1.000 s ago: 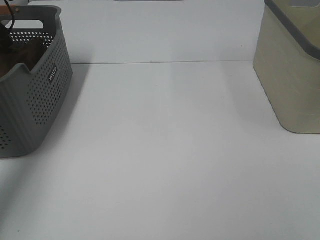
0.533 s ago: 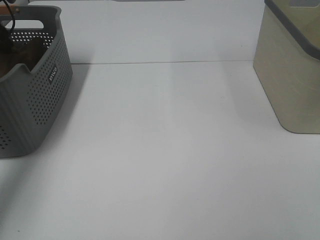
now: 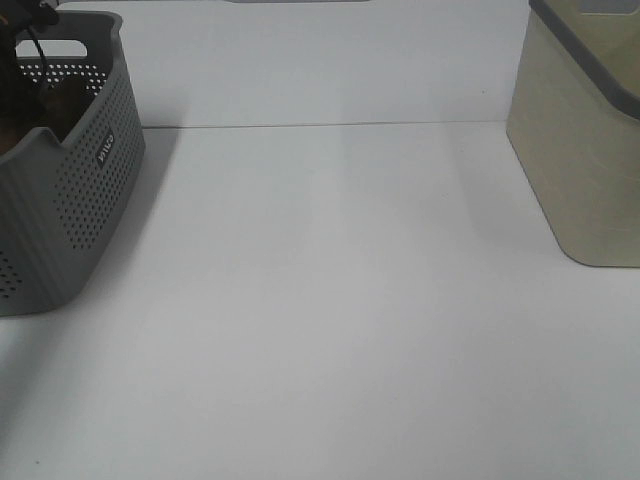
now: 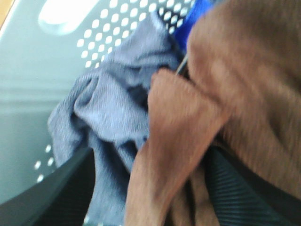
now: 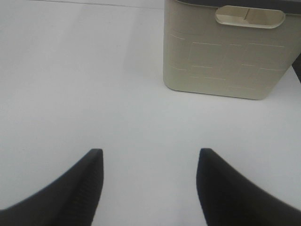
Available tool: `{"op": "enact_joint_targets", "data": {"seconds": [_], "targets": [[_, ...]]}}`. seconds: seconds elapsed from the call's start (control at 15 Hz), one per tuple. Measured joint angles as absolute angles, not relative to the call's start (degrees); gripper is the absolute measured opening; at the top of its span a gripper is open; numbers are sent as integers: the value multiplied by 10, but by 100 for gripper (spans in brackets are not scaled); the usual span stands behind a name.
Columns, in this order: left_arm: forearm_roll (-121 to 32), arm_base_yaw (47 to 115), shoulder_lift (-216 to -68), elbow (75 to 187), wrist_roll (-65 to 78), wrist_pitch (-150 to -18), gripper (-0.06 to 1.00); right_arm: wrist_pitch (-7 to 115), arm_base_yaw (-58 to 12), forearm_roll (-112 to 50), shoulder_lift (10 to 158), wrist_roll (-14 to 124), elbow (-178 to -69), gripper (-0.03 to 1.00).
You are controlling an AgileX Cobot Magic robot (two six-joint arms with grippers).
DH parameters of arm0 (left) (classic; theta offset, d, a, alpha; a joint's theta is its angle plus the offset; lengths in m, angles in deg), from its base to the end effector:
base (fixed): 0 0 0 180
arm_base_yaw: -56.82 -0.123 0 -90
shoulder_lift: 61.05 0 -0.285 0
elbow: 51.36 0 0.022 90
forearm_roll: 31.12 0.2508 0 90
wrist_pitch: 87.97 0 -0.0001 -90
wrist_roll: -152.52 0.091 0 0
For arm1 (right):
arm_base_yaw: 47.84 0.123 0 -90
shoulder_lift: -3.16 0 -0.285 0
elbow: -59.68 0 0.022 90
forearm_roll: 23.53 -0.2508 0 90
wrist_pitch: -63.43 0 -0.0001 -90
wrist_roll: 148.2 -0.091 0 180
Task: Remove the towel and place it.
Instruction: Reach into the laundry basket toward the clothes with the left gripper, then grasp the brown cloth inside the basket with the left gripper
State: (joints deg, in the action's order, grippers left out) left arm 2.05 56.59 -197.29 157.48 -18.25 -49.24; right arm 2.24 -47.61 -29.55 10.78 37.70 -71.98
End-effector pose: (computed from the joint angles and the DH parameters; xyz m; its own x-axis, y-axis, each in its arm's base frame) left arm 0.5050 0.0332 0.1994 -0.7580 0.5525 -0.3466 0.2855 0.7589 0.5853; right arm -0.0063 0.0083 0.2782 -0.4491 -0.0538 -0.8918 -0.1094 0.9940 -0.0048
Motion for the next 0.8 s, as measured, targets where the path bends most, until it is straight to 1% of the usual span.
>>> {"op": "enact_joint_targets", "data": {"seconds": [0.13, 0.27, 0.47, 0.53, 0.73, 0.8], "targets": [[20, 566, -1973, 1575, -200, -536, 64, 22, -476, -295, 108, 377, -720, 57], [20, 566, -1973, 1575, -200, -553, 63, 22, -476, -295, 108, 377, -720, 57], [20, 566, -1973, 1575, -201, -571, 54, 22, -476, -295, 108, 377, -720, 57], [20, 566, -1973, 1575, -201, -573, 52, 22, -476, -295, 108, 377, -720, 57], [20, 566, -1992, 1578, -202, -561, 52, 22, -476, -295, 108, 377, -720, 57], [20, 566, -2002, 1578, -202, -554, 50, 22, -476, -295, 108, 377, -720, 57]]}}
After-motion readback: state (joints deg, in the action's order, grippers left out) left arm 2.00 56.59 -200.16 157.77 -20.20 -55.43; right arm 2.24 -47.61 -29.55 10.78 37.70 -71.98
